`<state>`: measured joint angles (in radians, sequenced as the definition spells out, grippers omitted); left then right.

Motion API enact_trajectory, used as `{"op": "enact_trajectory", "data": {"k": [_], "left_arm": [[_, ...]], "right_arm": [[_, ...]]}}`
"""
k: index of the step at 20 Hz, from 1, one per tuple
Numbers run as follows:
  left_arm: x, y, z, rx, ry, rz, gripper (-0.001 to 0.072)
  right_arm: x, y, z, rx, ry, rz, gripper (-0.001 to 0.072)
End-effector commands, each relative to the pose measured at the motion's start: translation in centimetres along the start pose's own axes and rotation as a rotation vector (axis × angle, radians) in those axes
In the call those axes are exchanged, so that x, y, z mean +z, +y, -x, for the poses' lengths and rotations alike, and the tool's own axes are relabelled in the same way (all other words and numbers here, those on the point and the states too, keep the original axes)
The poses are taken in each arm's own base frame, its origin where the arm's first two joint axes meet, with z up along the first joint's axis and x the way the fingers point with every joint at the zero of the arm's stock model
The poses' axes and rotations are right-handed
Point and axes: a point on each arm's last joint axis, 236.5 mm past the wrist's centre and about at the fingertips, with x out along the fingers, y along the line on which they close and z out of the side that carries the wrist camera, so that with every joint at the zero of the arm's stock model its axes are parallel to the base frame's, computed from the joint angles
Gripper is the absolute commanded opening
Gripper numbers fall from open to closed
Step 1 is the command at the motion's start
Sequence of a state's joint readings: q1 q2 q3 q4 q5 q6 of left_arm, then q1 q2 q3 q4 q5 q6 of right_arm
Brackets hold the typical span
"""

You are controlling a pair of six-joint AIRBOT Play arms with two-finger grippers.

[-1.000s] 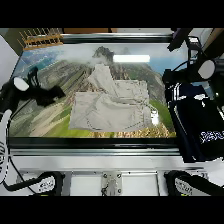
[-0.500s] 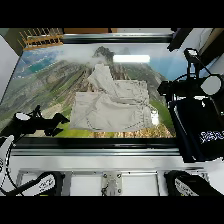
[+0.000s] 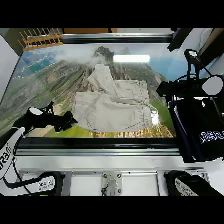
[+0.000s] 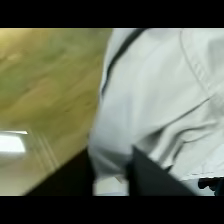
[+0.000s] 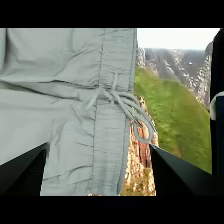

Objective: Fold the clothes and pants, and hang the long-sleeved shirts on hangers.

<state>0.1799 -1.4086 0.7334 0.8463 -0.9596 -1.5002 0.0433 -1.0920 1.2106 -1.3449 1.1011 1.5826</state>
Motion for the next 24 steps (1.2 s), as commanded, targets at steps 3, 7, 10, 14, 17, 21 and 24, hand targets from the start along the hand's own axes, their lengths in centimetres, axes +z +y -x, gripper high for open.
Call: {"op": "enact_trajectory", "data": {"k": [3, 7, 10, 14, 17, 21, 24], "left_arm": [[0.4, -1.2, 0.3, -0.008, -0.009, -0.054, 0.0014], [0.4, -2.2, 1.5, -0.023, -0.035, -0.12, 0.0015], [0.5, -2.5, 1.9, -0.028, -0.048, -0.133, 0.0015], [0.5, -2.5, 1.9, -0.028, -0.048, -0.133, 0.0015], [0.5, -2.5, 1.8, -0.028, -0.05, -0.133, 0.0015], [0.7, -2.5, 1.9, -0.027, -0.059, -0.133, 0.0015], [0.9, -2.5, 1.9, -0.026, -0.066, -0.133, 0.0015]], "right_arm": [[-5.2, -4.5, -0.9, -0.058, 0.148, -0.103, 0.0669], [-13.9, -9.0, -4.4, -0.133, 0.315, -0.415, 0.0669], [-17.7, -8.1, -8.3, -0.063, 0.32, -0.59, 0.0669], [-17.2, -3.9, -12.4, 0.107, 0.264, -0.565, 0.0669], [-16.6, -1.6, -14.8, 0.157, 0.232, -0.525, 0.0669], [-17.3, -0.6, -16.6, 0.162, 0.244, -0.507, 0.0668], [-17.7, -0.3, -17.2, 0.169, 0.264, -0.463, 0.0461]]}}
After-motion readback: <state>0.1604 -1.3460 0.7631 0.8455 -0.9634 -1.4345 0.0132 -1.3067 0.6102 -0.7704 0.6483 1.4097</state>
